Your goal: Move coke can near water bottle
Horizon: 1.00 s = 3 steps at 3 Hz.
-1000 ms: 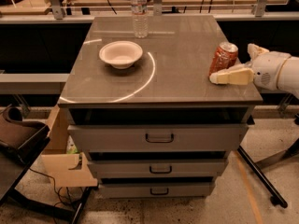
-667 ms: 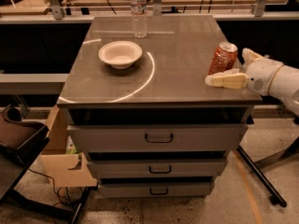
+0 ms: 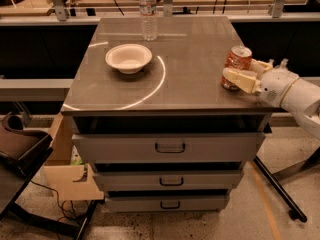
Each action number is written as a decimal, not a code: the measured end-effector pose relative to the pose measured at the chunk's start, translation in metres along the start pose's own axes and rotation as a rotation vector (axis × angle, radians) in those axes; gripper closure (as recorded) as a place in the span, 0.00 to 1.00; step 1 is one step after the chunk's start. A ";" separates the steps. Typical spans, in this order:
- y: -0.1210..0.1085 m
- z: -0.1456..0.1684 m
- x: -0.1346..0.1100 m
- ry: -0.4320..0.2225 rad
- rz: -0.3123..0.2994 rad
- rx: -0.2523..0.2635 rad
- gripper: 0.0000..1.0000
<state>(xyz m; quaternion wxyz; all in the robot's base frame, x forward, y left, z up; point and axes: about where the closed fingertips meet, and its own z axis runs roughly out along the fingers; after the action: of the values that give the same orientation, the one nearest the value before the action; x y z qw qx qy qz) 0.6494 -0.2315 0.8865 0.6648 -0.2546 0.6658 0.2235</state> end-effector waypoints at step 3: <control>0.005 0.006 -0.002 0.000 -0.001 -0.012 1.00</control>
Offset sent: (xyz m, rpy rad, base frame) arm 0.0004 0.0029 0.0005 -0.0013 0.0005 0.0047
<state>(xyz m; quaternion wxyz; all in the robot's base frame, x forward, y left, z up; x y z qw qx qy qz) 0.6506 -0.2237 0.8878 0.6634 -0.2590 0.6642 0.2273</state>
